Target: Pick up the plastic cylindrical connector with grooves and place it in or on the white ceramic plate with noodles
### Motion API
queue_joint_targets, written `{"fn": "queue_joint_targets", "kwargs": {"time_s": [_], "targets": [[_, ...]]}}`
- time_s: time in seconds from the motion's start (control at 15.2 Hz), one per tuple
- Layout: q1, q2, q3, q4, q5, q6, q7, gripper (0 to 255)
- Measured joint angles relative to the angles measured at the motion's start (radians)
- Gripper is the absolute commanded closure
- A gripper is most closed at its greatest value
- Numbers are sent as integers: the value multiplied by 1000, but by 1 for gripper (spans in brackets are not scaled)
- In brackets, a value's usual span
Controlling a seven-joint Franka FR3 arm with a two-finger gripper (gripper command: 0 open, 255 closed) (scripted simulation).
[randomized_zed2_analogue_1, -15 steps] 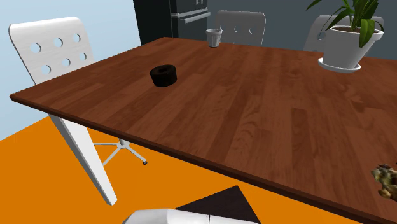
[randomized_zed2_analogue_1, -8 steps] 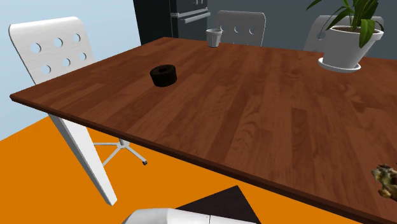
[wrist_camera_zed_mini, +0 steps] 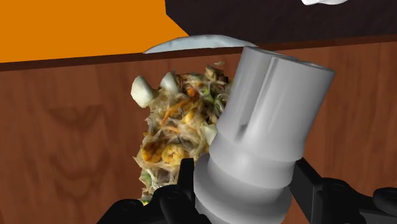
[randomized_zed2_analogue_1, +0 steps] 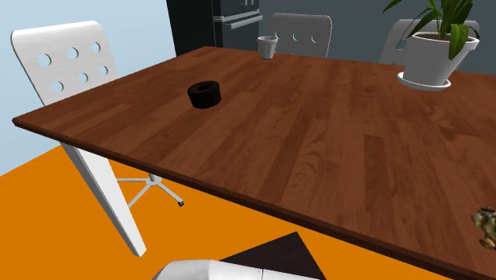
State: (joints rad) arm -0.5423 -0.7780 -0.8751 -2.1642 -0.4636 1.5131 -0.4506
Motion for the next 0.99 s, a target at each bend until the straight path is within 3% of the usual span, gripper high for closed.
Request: {"fn": "queue_joint_targets", "kwargs": {"time_s": [0.07,0.13,0.53,0.99], "targets": [[0,0,0,0,0,0,0,255],[0,0,0,0,0,0,0,0],[0,0,-1,-1,-1,0,0,0],[28,45,17,146,35,-102,-23,0]]}}
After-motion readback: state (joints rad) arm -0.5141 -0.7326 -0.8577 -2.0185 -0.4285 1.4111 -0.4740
